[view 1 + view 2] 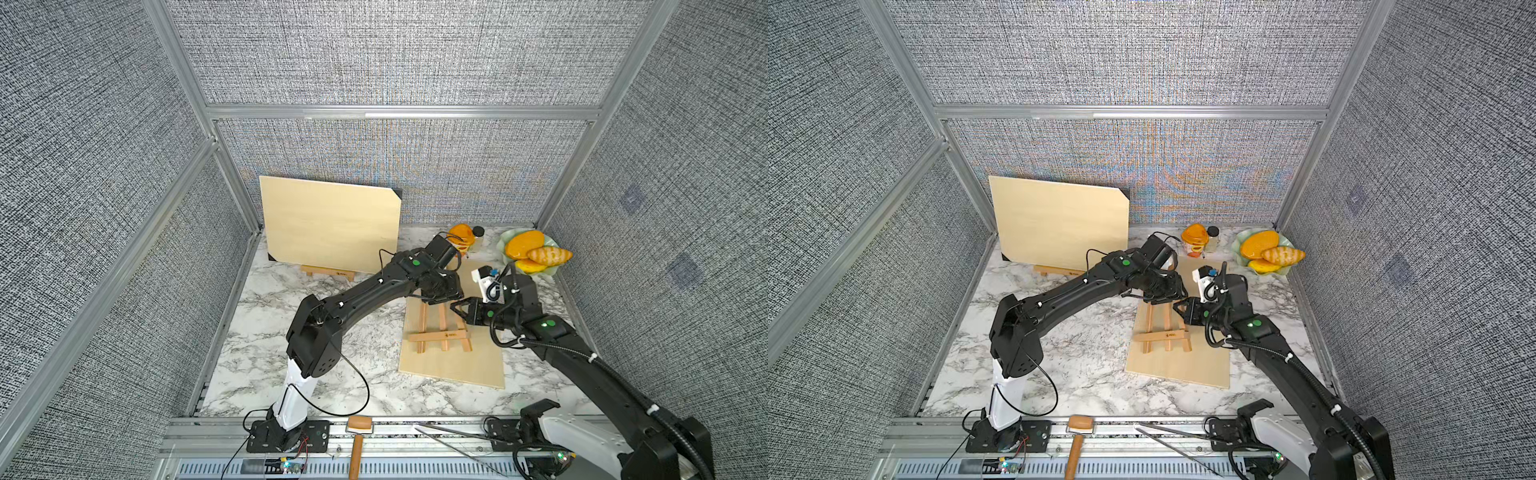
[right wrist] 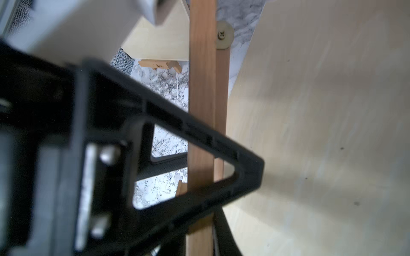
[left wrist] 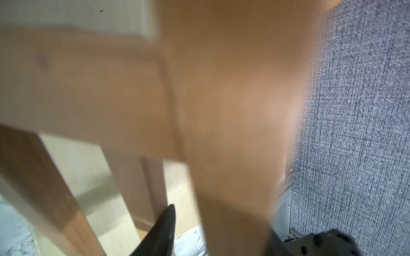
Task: Disassemble the easel
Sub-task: Place the easel at the center of the board.
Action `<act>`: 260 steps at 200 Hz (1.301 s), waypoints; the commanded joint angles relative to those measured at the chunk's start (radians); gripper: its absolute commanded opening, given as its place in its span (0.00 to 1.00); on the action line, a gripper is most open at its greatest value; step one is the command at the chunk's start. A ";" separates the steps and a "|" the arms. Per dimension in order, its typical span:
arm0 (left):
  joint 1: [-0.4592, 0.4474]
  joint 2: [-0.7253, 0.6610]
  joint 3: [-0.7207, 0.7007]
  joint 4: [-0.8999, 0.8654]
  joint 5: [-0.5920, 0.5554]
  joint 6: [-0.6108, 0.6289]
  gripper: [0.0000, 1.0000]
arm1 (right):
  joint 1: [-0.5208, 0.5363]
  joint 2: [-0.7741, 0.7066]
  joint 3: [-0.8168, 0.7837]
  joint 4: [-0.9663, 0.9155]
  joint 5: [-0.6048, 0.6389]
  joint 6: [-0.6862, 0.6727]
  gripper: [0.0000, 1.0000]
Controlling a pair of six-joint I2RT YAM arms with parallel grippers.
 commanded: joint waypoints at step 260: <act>0.277 -0.418 -0.552 0.150 0.183 0.510 0.99 | -0.810 0.574 0.531 -0.963 -0.039 -0.859 0.00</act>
